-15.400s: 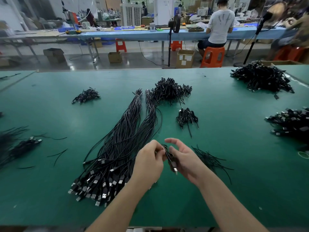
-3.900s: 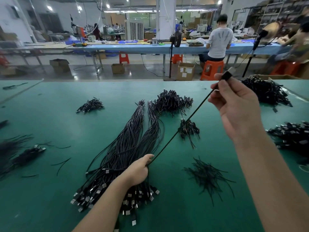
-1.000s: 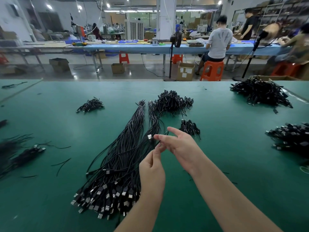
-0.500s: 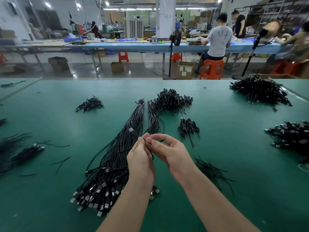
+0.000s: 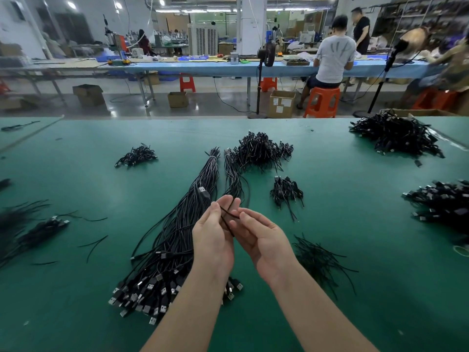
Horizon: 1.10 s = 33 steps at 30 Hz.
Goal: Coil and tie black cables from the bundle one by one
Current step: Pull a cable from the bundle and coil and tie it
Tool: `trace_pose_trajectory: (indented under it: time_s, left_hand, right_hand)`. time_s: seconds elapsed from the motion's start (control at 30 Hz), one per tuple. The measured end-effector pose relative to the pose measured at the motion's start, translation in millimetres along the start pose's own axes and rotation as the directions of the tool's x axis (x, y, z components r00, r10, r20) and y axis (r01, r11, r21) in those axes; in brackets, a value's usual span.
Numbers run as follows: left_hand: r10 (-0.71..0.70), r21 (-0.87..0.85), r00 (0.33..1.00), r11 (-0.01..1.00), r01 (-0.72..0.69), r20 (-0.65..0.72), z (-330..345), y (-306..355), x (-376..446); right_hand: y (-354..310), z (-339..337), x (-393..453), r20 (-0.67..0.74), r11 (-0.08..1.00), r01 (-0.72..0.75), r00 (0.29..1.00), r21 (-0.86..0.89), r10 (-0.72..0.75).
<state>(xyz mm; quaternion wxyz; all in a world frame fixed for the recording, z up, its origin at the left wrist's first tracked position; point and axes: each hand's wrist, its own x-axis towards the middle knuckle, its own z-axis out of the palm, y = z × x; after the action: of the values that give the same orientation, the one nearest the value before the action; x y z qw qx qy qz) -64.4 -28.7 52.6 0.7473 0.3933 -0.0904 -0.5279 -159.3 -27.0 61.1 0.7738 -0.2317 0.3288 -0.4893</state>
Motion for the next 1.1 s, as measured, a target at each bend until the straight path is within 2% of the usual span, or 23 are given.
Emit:
trace_pose_trajectory:
  time_s: [0.2, 0.37, 0.57, 0.87, 1.0, 1.1]
  left_hand:
    - [0.036, 0.013, 0.998, 0.999, -0.037, 0.054, 2.7, -1.4, -3.0]
    - [0.092, -0.005, 0.991, 0.996, -0.091, 0.099, 4.0, 3.9, -1.0]
    - [0.073, -0.005, 0.992, 0.997, -0.073, 0.102, 3.5, 6.1, -3.0]
    - [0.041, -0.007, 0.985, 0.999, -0.040, 0.170, 0.1, 11.7, -3.9]
    - [0.013, 0.002, 0.985, 1.000, -0.013, 0.172, 3.3, 20.9, -4.8]
    - [-0.003, 0.049, 0.986, 0.999, -0.005, 0.168, 1.4, 23.9, -6.5]
  right_hand:
    - [0.7, -2.2, -2.0, -0.029, 0.997, 0.048, 0.998, -0.062, -0.050]
    - [-4.4, -7.4, -4.3, -0.047, 0.918, 0.078, 0.993, -0.390, -0.104]
    - [1.3, -7.6, -3.0, -0.052, 0.864, -0.004, 0.998, -0.504, -0.026]
    - [2.0, -12.8, 1.4, -0.062, 0.816, -0.138, 0.990, -0.561, 0.125]
    - [3.0, -15.8, 0.8, 0.054, 0.827, -0.196, 0.963, -0.527, 0.263]
    - [7.4, -17.8, 1.1, 0.106, 0.845, -0.193, 0.954, -0.498, 0.280]
